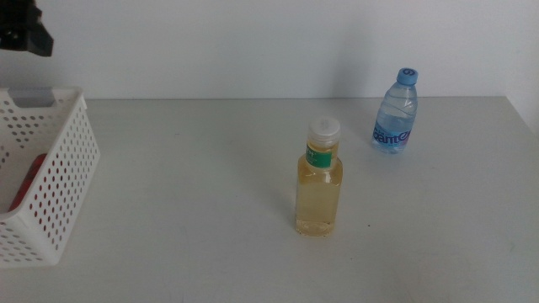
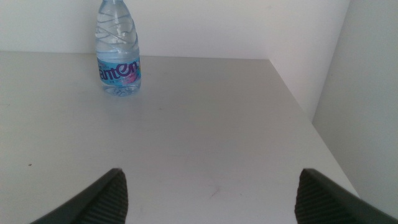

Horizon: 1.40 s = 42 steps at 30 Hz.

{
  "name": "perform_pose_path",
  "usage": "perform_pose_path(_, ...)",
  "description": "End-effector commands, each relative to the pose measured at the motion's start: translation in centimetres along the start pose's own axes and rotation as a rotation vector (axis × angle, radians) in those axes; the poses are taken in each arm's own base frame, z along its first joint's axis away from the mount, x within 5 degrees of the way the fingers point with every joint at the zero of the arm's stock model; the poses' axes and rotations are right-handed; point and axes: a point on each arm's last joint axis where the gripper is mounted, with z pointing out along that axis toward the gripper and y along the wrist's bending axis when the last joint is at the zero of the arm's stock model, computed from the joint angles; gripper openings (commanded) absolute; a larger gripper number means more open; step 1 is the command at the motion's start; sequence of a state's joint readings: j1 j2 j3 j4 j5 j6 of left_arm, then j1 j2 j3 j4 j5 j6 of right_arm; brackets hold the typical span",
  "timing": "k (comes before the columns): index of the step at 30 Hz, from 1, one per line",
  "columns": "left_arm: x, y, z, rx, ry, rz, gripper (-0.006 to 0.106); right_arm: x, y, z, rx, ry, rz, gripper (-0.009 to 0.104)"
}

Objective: Use arms to grab the bottles and put them into the dustbin to the left of the table.

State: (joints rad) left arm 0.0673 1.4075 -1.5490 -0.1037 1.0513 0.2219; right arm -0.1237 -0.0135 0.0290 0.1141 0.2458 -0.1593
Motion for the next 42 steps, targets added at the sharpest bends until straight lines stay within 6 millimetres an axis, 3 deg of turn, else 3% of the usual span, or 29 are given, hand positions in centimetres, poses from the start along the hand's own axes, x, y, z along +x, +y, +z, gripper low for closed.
perform_pose_path(1, -1.0, -2.6, -3.7, 0.048, -0.146, 0.051, 0.083, -1.1, -0.1, -0.3, 0.018, -0.103, -0.016, 0.07)
perform_pose_path(5, -0.5, -6.6, -4.6, 0.151, -0.173, 0.178, 0.083, -1.1, -0.1, -0.3, 0.018, -0.103, -0.016, 0.07)
perform_pose_path(8, 1.1, -9.3, -4.3, 0.21, -0.223, 0.243, 0.083, -1.1, -0.1, -0.3, 0.018, -0.103, -0.016, 0.07)
perform_pose_path(16, 9.8, -13.9, -1.6, 0.335, -0.483, 0.328, 0.083, -1.1, -0.1, -0.3, 0.018, -0.103, -0.016, 0.07)
perform_pose_path(21, 15.8, -14.3, 1.0, 0.43, -0.575, 0.199, 0.083, -1.1, -0.1, -0.3, 0.018, -0.103, -0.016, 0.07)
perform_pose_path(27, 19.3, -13.9, 3.0, 0.487, -0.597, 0.046, 0.083, -1.1, -0.1, -0.3, 0.018, -0.103, -0.016, 0.07)
perform_pose_path(33, 20.9, -13.6, 3.6, 0.508, -0.61, -0.01, 0.083, -1.1, -0.1, -0.3, 0.018, -0.103, -0.016, 0.07)
perform_pose_path(38, 20.8, -13.6, 3.5, 0.514, -0.635, -0.012, 0.083, -1.1, -0.1, -0.3, 0.018, -0.103, -0.016, 0.07)
perform_pose_path(42, 20.4, -14.1, 2.9, 0.528, -0.74, 0.125, 0.085, -1.1, -0.1, -0.3, 0.018, -0.103, -0.016, 0.07)
